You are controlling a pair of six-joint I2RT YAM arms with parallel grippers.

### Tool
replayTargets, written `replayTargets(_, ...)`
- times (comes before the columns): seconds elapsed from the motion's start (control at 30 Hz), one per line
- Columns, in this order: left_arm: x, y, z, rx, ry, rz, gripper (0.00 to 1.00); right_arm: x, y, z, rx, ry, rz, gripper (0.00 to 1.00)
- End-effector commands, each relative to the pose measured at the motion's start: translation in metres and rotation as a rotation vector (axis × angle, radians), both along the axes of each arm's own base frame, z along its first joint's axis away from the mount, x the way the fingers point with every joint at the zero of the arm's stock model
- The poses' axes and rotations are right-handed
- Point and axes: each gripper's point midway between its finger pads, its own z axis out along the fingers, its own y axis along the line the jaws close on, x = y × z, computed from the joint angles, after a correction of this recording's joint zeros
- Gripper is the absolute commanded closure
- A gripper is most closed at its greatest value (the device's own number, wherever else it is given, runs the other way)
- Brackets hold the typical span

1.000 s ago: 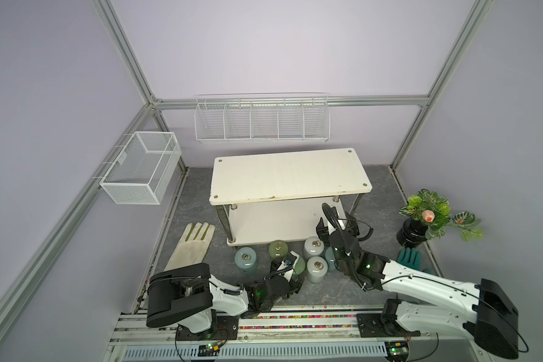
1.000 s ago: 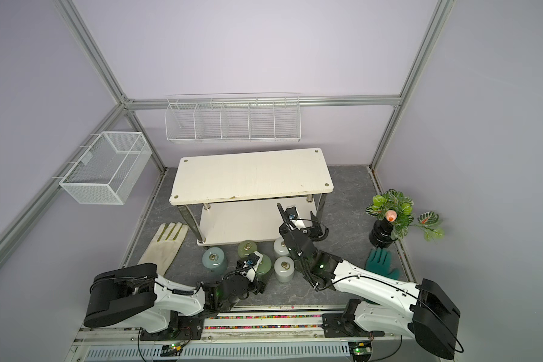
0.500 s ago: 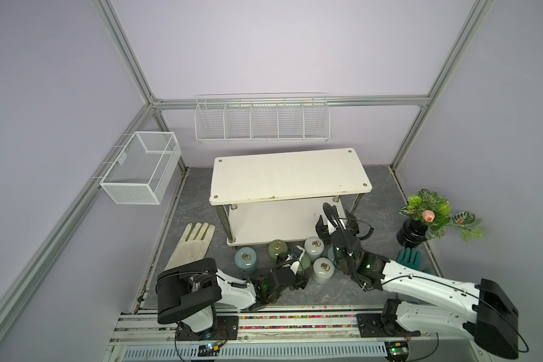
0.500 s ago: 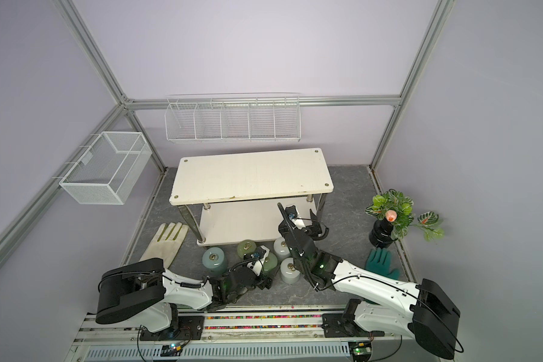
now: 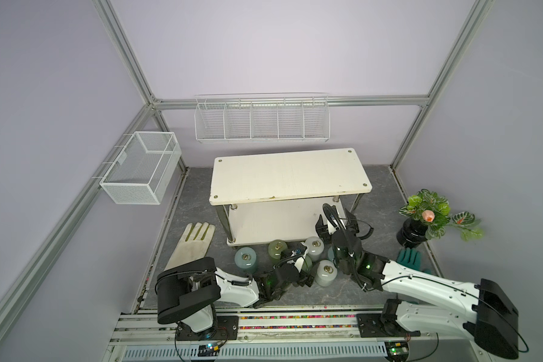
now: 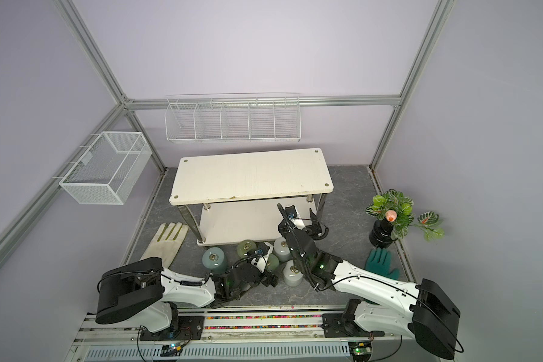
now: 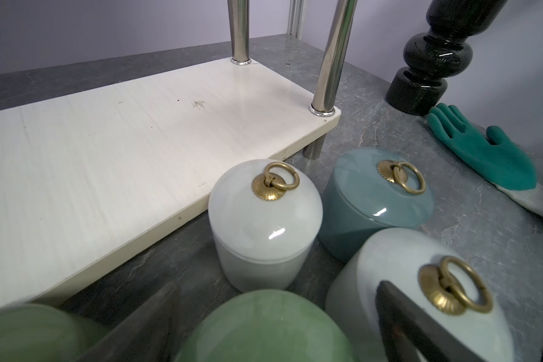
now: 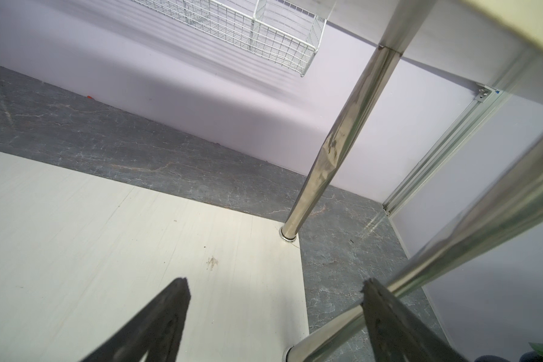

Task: Remove the tea canisters from the shelf
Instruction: Place the tea canister at the center of the board.

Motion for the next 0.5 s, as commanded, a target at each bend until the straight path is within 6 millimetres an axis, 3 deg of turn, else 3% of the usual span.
replayTargets(0.0, 0.000, -0.004, 0.012, 0.006, -0.009, -0.011, 0.00, -0.003, -0.001, 0.006, 0.021, -0.020, 0.012, 0.11)
replayTargets(0.27, -0.003, -0.002, 0.042, 0.026, -0.043, -0.005, 0.00, -0.009, -0.004, 0.006, 0.012, 0.009, 0.031, 0.11)
replayTargets(0.47, -0.009, 0.004, 0.068, 0.036, -0.048, 0.031, 0.00, -0.017, -0.018, 0.005, 0.003, 0.052, 0.012, 0.11)
